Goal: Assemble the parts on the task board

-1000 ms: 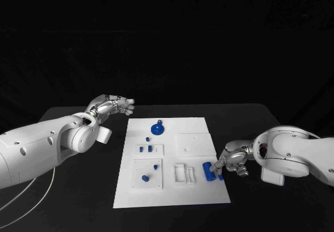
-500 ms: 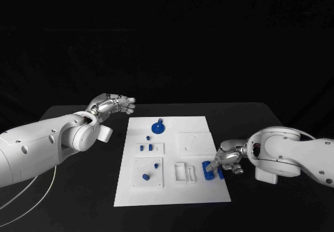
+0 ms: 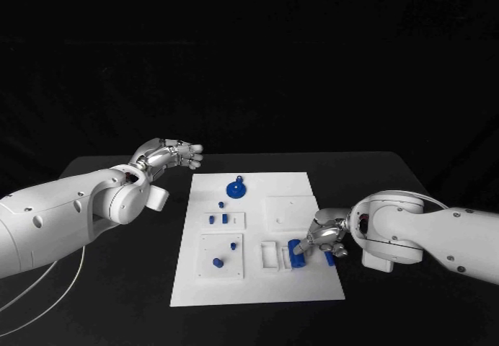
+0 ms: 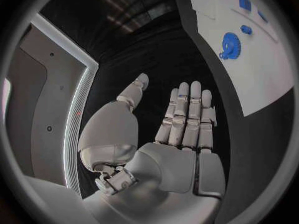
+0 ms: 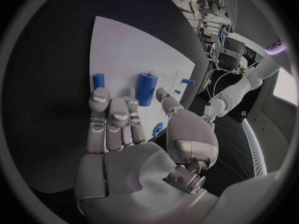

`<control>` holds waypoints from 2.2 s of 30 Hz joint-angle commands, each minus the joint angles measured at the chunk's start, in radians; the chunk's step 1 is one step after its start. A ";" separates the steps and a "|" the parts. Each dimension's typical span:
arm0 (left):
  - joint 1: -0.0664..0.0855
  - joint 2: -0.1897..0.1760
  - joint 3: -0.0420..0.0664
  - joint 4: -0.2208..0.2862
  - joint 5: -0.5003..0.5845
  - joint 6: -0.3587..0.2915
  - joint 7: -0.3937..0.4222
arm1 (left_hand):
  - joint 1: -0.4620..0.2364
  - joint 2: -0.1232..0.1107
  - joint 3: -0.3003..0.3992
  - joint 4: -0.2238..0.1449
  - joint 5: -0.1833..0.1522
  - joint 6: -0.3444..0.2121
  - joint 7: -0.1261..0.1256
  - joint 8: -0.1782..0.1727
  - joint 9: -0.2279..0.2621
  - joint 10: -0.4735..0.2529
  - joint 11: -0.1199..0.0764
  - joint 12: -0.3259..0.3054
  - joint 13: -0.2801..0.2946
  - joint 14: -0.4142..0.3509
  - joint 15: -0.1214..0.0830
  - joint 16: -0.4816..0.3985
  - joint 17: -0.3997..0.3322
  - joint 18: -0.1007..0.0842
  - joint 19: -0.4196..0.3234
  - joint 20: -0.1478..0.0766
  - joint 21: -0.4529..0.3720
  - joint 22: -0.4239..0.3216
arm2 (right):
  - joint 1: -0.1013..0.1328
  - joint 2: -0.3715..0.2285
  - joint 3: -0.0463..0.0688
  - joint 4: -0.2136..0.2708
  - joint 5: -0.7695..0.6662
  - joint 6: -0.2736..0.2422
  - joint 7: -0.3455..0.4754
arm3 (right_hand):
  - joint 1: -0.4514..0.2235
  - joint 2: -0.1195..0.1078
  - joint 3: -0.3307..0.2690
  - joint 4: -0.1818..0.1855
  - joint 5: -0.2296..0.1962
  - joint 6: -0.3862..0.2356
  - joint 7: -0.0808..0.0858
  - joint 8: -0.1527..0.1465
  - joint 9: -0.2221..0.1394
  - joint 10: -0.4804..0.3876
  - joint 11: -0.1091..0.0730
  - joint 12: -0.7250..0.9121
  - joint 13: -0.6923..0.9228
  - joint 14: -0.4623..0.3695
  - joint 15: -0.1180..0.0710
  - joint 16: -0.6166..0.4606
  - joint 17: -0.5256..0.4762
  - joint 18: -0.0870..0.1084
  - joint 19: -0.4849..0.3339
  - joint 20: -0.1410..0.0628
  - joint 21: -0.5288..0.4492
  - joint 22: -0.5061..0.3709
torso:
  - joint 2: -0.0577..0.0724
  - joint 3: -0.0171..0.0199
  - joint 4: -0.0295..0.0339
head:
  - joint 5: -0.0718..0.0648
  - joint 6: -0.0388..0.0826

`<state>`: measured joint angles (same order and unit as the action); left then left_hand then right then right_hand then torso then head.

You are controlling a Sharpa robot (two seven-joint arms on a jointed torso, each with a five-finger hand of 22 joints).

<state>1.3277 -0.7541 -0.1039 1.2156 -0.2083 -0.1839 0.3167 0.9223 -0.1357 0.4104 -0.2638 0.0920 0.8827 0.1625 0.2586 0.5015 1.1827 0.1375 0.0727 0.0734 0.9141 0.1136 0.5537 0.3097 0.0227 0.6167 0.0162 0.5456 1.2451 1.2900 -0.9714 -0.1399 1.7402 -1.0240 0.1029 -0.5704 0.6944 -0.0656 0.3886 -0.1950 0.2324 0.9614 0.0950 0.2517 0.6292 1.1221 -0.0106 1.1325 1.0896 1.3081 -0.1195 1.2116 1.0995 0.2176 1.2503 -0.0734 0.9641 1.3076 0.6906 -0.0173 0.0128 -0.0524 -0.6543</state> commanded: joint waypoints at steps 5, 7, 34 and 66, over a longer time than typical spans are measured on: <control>0.000 0.003 0.001 0.002 0.007 0.016 0.002 | -0.010 0.005 -0.004 0.005 -0.003 -0.006 -0.001 0.005 -0.002 -0.008 -0.002 -0.003 -0.002 0.002 0.004 -0.006 0.002 0.017 0.001 0.002 -0.007 0.001 | -0.023 0.028 -0.007 -0.015 0.009 0.011 -0.009 | -0.017 0.000 -0.009 -0.004 -0.009 0.003 0.006 -0.008 -0.003 0.006 -0.001 -0.007 0.002 -0.004 0.000 0.000 0.002 0.044 -0.007 -0.004 0.006 0.015 | 0.000 -0.0018 0.0011 | 0.001 -0.005; 0.000 0.002 0.001 0.002 0.007 0.016 0.002 | -0.011 0.005 -0.004 0.005 -0.003 -0.006 -0.001 0.005 -0.002 -0.008 -0.002 -0.003 -0.002 0.002 0.004 -0.006 0.002 0.017 0.001 0.002 -0.008 0.001 | -0.025 0.036 -0.007 -0.018 0.011 0.012 -0.009 | -0.021 0.001 -0.011 -0.006 -0.019 0.003 0.006 -0.010 -0.004 0.006 -0.001 -0.009 0.004 -0.004 0.000 -0.001 0.002 0.044 -0.007 -0.005 0.006 0.014 | 0.000 -0.0020 0.0013 | 0.001 -0.005; 0.000 -0.001 0.001 0.000 0.007 0.017 -0.001 | -0.012 0.008 -0.004 0.005 -0.001 -0.008 0.000 0.004 -0.003 -0.009 -0.002 -0.003 -0.002 0.002 0.005 -0.008 0.005 0.016 0.000 0.002 -0.009 0.003 | -0.033 0.030 -0.012 -0.005 0.058 -0.013 -0.004 | 0.044 -0.030 0.217 0.104 -0.180 0.050 0.001 -0.011 -0.013 0.026 -0.010 -0.030 0.020 0.007 -0.005 -0.010 0.007 0.044 0.000 0.004 0.022 0.008 | 0.000 -0.0011 -0.0007 | 0.013 -0.007; 0.000 0.005 0.001 -0.003 0.007 0.025 -0.004 | -0.017 0.013 -0.005 0.007 -0.001 -0.008 0.000 0.005 -0.004 -0.010 -0.001 -0.003 -0.002 0.002 0.005 -0.012 0.008 0.016 0.000 0.002 -0.011 0.004 | 0.021 0.146 -0.009 -0.039 0.123 -0.002 0.008 | 0.009 -0.067 0.261 0.176 -0.183 0.077 -0.012 0.003 -0.001 0.061 -0.018 -0.051 0.014 0.010 -0.014 -0.018 0.002 0.044 0.005 0.009 0.033 0.007 | 0.001 -0.0030 0.0008 | 0.034 -0.009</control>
<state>1.3275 -0.7509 -0.1038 1.2106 -0.2076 -0.1750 0.3079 0.9144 -0.1277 0.4081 -0.2614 0.0920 0.8827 0.1625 0.2586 0.4986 1.1802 0.1349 0.0727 0.0729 0.9141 0.1136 0.5459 0.3165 0.0226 0.6166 0.0162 0.5379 1.2485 1.3140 -0.8290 -0.1487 1.7022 -0.9080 0.0777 -0.5630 0.7120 -0.1329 0.6550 -0.0197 0.0534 1.0318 0.0837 0.2518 0.6266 1.1794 -0.0285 1.0865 1.1044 1.3172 -0.1253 1.1999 1.1026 0.2163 1.2519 -0.0675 0.9933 1.3074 0.6918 -0.0198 0.0135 -0.0198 -0.6623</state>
